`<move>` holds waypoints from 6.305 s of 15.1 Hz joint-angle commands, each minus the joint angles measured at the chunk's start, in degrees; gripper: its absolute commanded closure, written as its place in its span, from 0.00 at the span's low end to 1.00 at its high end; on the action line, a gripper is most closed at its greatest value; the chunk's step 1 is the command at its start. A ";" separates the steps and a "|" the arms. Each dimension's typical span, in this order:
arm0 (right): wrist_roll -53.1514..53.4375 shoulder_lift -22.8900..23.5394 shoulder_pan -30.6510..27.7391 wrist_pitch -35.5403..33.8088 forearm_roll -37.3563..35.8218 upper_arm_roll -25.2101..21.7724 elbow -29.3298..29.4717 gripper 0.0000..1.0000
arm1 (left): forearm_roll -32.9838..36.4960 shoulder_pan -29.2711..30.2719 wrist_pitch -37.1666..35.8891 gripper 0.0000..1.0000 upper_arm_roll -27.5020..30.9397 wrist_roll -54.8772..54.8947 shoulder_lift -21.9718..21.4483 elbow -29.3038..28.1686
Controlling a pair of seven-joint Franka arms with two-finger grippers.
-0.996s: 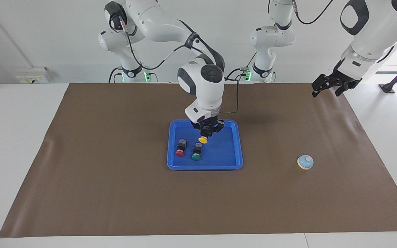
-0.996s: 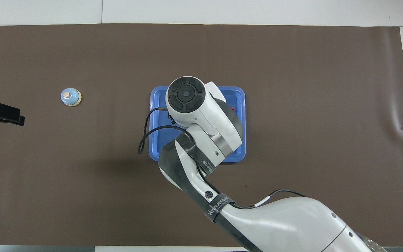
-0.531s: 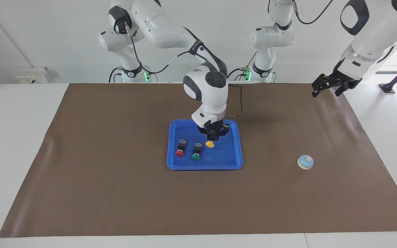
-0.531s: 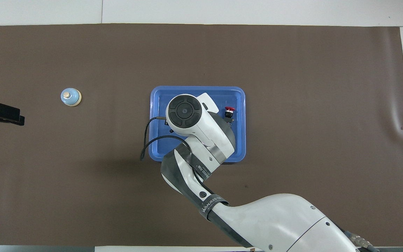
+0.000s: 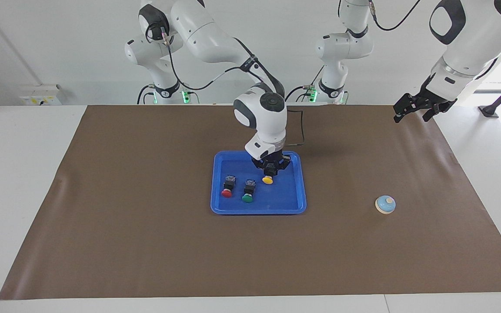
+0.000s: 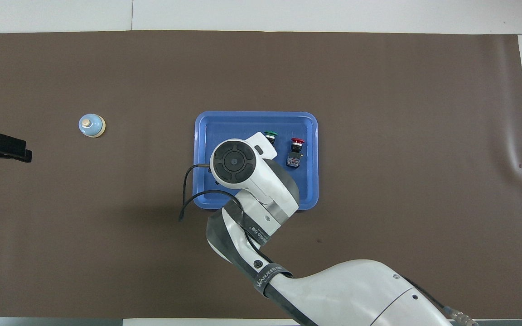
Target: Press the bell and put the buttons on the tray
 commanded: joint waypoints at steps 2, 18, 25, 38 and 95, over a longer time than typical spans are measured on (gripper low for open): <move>3.61 -1.71 0.26 -0.86 0.28 -0.24 -0.57 0.00 | 0.35 -0.06 -0.01 0.00 0.07 -0.58 -1.21 -1.00; -25.69 -13.21 -22.31 -21.59 2.04 -0.51 4.80 0.00 | 0.35 0.03 -0.01 0.00 0.07 -0.58 -1.21 -1.00; -45.21 -19.36 -34.35 -32.22 2.57 -0.42 4.71 0.00 | 0.35 -0.14 0.08 0.00 -0.02 -0.58 -1.30 -1.00; -49.01 -31.94 -43.33 -47.36 3.27 -0.42 3.30 0.00 | 0.35 -0.32 -0.01 0.00 -0.02 -0.58 -1.30 -1.00; -49.01 -33.17 -42.72 -41.74 3.10 -0.33 -0.21 0.00 | 0.79 -0.06 36.63 1.00 -0.02 -0.85 26.82 -2.49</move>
